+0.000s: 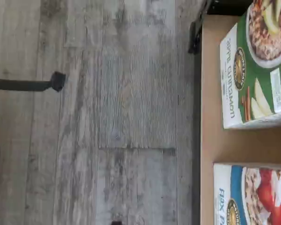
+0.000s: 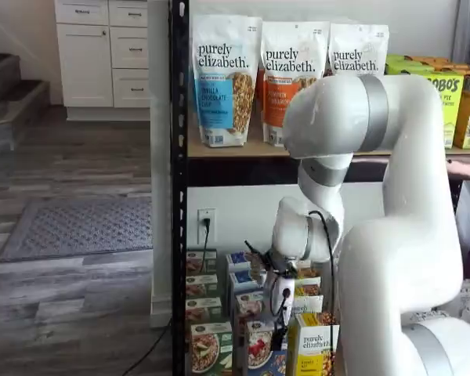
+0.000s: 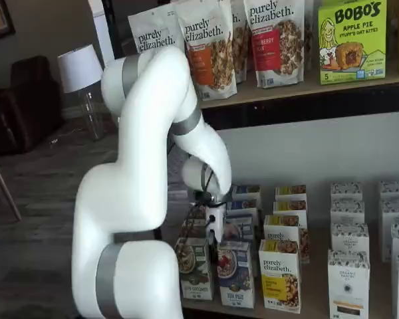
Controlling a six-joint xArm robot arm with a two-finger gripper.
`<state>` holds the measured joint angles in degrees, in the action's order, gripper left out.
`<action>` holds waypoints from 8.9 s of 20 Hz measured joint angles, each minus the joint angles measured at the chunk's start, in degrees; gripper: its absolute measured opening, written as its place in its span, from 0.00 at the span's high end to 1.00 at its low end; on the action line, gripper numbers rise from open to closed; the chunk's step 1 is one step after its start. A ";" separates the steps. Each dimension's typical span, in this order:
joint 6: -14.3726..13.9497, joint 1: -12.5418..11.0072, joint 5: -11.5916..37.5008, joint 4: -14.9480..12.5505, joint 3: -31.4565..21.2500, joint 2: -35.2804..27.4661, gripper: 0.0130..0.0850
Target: Pick up the blue and white box that is on the bottom shelf, the second box from the left
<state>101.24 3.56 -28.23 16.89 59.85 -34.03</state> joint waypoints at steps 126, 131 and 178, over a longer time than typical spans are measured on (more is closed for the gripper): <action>-3.68 -1.41 -2.92 -5.37 23.20 -20.53 0.50; -1.99 -1.03 -1.32 -3.24 18.99 -17.85 0.50; -11.88 6.80 -9.04 -4.58 -22.97 31.00 0.50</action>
<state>89.36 10.36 -37.27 12.31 36.88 -3.03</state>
